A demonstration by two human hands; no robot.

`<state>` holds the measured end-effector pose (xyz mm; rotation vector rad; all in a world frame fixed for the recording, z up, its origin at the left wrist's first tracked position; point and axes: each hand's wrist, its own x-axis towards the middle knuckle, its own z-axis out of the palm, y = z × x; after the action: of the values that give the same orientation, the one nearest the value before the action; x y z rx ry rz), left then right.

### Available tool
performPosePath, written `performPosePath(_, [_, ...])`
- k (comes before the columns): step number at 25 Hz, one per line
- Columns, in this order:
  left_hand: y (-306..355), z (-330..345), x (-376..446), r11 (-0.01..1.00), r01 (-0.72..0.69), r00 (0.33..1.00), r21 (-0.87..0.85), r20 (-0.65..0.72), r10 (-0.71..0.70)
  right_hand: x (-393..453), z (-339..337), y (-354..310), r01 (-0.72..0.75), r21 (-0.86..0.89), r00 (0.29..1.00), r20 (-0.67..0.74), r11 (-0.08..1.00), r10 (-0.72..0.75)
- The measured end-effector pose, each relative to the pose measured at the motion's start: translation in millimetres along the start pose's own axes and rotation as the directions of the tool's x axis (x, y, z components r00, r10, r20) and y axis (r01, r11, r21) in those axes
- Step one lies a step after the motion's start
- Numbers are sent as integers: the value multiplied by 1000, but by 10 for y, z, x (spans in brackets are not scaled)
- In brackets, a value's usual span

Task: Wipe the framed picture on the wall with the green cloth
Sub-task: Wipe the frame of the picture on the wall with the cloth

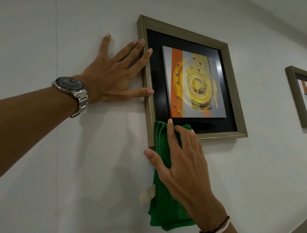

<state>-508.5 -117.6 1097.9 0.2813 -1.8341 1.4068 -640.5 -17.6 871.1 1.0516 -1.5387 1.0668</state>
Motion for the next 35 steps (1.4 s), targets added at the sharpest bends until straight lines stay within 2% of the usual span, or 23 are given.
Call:
performPosePath(2, [-5, 9, -4, 1000, -5, 1000, 11, -11, 5, -90, 18, 63, 33, 29, 999, -26, 999, -32])
performPosePath(6, [-5, 5, -8, 1000, -8, 1000, 18, -20, 8, -92, 20, 231, 35, -10, 997, 62, 999, -34])
performPosePath(11, [15, -34, -15, 1000, -1, 1000, 5, 6, 1, 16, -16, 717, -90, -45, 993, 68, 995, 93])
performPosePath(15, [21, -29, -4, 1000, 4, 1000, 8, 2, -4, 73, -70, 988, -214, 38, 974, 79, 976, 211])
performPosePath(18, [21, -29, -11, 1000, 6, 1000, 10, 4, -6, 20, -38, 793, -223, 127, 972, 105, 967, 210])
performPosePath(23, [30, -62, -3, 1000, 0, 1000, 3, 29, 0, -74, 2, 36, -54, 180, 996, 78, 982, 41])
performPosePath(27, [32, -60, -5, 1000, 11, 999, -18, 48, -10, 87, -218, 141, -97, 355, 992, 107, 930, 62])
performPosePath(29, [58, -80, -22, 999, 14, 997, -53, 71, -10, 189, -305, 274, -129, 431, 992, 69, 893, 110])
performPosePath(32, [118, -127, -136, 989, 31, 997, -142, 80, -20, 283, -309, 355, -208, 440, 969, -27, 874, 244])
performPosePath(35, [171, -169, -322, 956, 80, 996, -281, 54, -68, 386, -322, 412, -355, 490, 928, 81, 796, 364])
